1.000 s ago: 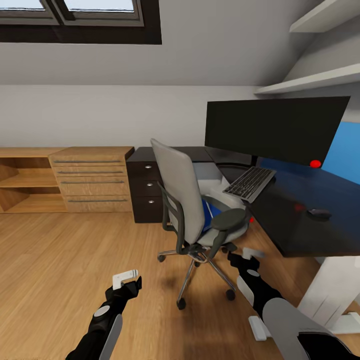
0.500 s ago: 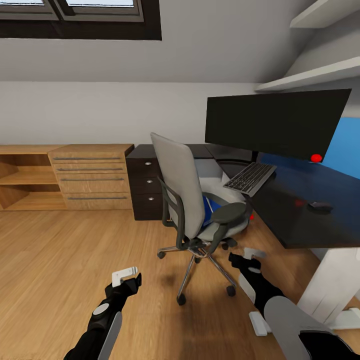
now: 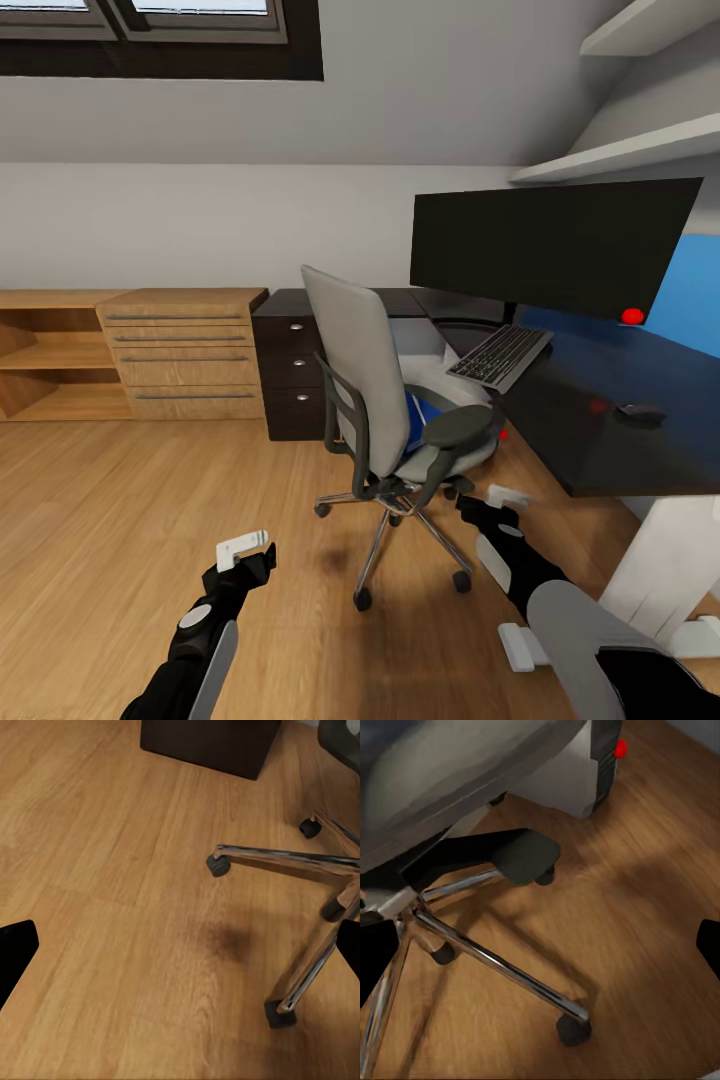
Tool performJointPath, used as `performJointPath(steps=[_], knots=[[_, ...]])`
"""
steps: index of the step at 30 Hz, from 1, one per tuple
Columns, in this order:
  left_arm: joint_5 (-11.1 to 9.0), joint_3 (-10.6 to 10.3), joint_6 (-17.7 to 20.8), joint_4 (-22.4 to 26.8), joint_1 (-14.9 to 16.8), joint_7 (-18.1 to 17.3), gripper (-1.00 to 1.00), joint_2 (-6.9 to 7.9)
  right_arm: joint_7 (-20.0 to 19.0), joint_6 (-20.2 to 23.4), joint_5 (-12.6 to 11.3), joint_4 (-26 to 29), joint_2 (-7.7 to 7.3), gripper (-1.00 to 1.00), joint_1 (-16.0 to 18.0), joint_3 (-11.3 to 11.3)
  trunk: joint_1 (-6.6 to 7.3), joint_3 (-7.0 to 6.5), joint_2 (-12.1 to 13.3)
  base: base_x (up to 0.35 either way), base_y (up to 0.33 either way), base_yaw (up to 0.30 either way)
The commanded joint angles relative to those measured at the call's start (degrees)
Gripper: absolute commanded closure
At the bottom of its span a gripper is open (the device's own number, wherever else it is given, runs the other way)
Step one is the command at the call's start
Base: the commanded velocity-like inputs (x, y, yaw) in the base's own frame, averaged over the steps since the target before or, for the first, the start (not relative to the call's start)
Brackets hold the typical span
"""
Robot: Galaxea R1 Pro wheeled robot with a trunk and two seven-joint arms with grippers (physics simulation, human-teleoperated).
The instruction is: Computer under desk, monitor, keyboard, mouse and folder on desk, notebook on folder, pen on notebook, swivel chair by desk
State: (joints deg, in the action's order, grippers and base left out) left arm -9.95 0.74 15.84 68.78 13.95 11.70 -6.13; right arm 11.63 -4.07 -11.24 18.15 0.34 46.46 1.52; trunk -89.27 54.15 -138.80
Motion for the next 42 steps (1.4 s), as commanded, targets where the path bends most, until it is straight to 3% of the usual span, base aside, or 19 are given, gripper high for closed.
performJointPath(steps=[1,25,42], knots=[[-0.60,0.04,0.24,0.07,0.02,0.25,-1.00,-0.02,-0.01,-0.28,-0.45,-0.01,0.03,-1.00,0.03,0.18,0.01,0.06,-0.02,0.063,0.000,0.000],[-0.60,0.13,0.24,-0.22,0.02,0.19,-1.00,-0.02,0.10,-0.25,-0.70,0.22,0.10,-1.00,0.03,0.20,0.01,0.06,-0.02,0.138,0.000,0.009],[-0.68,0.48,1.59,-0.23,0.02,0.17,-1.00,-0.02,0.14,-0.25,-0.71,0.19,0.18,-1.00,0.03,0.15,0.01,0.06,-0.02,-0.021,0.020,0.254]])
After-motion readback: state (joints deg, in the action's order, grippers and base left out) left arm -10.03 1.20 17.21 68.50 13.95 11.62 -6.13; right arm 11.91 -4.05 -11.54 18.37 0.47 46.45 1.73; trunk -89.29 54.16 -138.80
